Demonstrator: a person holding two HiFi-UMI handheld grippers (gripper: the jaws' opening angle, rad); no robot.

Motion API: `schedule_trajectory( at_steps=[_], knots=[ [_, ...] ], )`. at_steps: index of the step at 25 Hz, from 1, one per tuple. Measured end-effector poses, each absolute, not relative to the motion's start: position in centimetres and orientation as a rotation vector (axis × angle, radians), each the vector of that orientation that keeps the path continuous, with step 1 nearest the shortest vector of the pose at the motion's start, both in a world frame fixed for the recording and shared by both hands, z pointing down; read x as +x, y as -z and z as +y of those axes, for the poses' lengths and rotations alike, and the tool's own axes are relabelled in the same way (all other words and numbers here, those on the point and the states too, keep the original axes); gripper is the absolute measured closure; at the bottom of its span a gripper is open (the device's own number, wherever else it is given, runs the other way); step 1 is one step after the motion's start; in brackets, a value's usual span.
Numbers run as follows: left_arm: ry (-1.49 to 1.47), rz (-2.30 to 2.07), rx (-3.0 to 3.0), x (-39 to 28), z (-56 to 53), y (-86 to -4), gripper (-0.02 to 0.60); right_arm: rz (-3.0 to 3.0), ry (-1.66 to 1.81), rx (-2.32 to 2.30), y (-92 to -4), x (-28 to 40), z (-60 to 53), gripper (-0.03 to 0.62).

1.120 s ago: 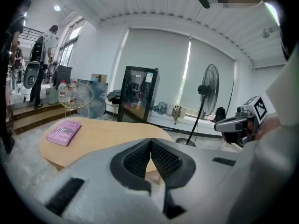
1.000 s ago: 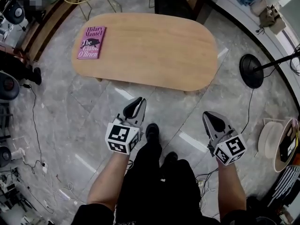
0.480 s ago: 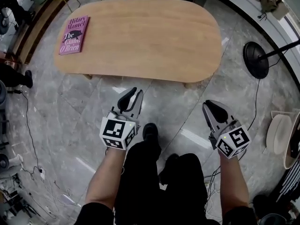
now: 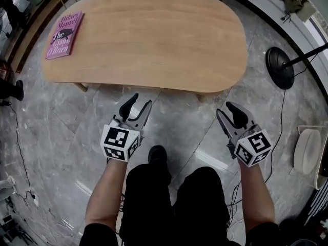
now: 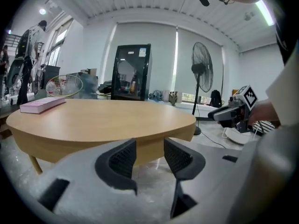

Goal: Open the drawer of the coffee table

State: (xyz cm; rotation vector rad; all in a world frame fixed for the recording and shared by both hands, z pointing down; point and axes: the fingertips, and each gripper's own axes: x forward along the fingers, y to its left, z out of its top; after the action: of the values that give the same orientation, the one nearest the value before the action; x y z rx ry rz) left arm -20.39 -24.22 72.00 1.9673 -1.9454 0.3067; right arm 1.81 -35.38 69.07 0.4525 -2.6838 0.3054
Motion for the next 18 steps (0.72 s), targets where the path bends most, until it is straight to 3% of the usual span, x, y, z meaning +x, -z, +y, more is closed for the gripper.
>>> schedule_trajectory(
  at_steps=[16, 18],
  knots=[
    [-0.283, -2.052, 1.835, -25.8, -22.6, -81.2, 0.351, -2.678, -0.219, 0.540, -78.5, 2.6, -39.0, 0.377],
    [-0.294, -2.061, 1.805, -26.9, -22.2, -81.5, 0.324, -2.671, -0.222, 0.554, -78.7, 2.5, -39.3, 0.354]
  ],
)
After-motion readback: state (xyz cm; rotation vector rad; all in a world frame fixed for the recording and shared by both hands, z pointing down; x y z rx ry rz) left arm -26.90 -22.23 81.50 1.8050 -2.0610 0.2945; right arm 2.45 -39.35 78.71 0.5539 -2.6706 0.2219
